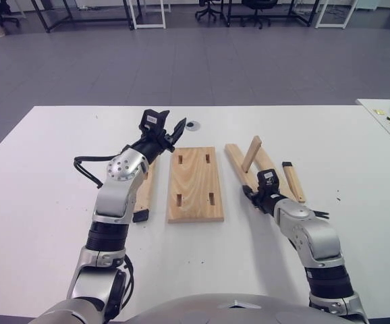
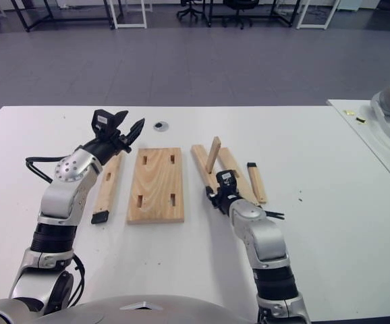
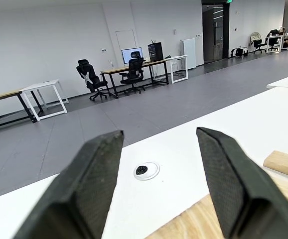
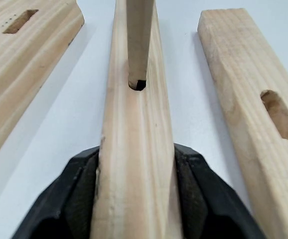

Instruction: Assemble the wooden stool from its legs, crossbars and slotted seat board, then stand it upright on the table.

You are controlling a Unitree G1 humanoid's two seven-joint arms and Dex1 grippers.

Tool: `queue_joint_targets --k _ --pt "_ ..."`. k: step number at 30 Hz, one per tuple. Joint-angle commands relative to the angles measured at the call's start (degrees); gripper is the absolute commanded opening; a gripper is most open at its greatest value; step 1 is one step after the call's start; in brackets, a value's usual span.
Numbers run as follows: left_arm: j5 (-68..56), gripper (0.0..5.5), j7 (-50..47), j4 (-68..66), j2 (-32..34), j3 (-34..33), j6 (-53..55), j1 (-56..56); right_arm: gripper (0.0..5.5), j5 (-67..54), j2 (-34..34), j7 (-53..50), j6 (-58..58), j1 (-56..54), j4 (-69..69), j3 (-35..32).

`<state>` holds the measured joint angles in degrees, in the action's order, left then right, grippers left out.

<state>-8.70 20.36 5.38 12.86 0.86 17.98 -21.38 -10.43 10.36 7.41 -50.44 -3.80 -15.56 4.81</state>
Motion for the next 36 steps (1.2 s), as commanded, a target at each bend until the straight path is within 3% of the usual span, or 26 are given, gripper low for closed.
queue_joint_targets --k 1,12,20,31,36 --pt "-2.53 2.67 0.13 -1.33 -1.27 -1.31 1.46 0.68 2.06 1.96 1.59 0.61 7.62 -2.76 1.01 -1.89" --pt "-39.64 2.67 3.07 -2.29 -9.45 -16.02 24.09 -4.34 2.06 -0.18 9.43 18.85 27.50 -6.10 -2.76 0.02" --pt "-47.76 2.67 0.19 -2.78 -9.05 -18.63 29.83 -5.09 2.06 -2.82 10.88 24.83 26.52 -6.25 -9.40 2.36" --pt "-54.12 2.67 -0.83 0.18 -8.53 -18.73 31.59 -3.63 2.06 -1.29 11.15 25.23 29.23 -6.27 -7.57 4.00" --pt "-53.84 1.92 -1.79 -0.24 -8.86 -18.85 30.28 -3.74 2.06 -1.30 11.76 26.25 29.80 -5.94 -7.88 4.40"
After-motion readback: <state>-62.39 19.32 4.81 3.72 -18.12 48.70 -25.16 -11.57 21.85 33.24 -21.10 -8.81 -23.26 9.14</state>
